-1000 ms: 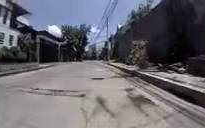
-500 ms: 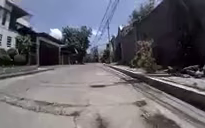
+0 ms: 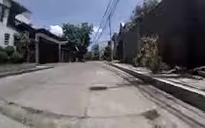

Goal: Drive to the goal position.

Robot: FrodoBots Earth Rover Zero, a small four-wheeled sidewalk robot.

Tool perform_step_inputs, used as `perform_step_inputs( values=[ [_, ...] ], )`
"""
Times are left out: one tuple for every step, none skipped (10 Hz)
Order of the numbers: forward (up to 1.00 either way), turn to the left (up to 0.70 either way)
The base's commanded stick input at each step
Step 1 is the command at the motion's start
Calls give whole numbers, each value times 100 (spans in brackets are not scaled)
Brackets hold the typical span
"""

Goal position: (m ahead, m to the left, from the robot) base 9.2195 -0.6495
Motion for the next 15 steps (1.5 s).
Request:
perform_step_inputs(
  values=[
    [100,41],
    [100,29],
    [100,7],
    [100,5],
    [100,5],
    [100,5],
    [100,5],
    [100,5],
    [100,5],
    [100,5],
    [100,5],
    [100,5],
    [100,5],
    [100,5],
    [100,5]
  ],
)
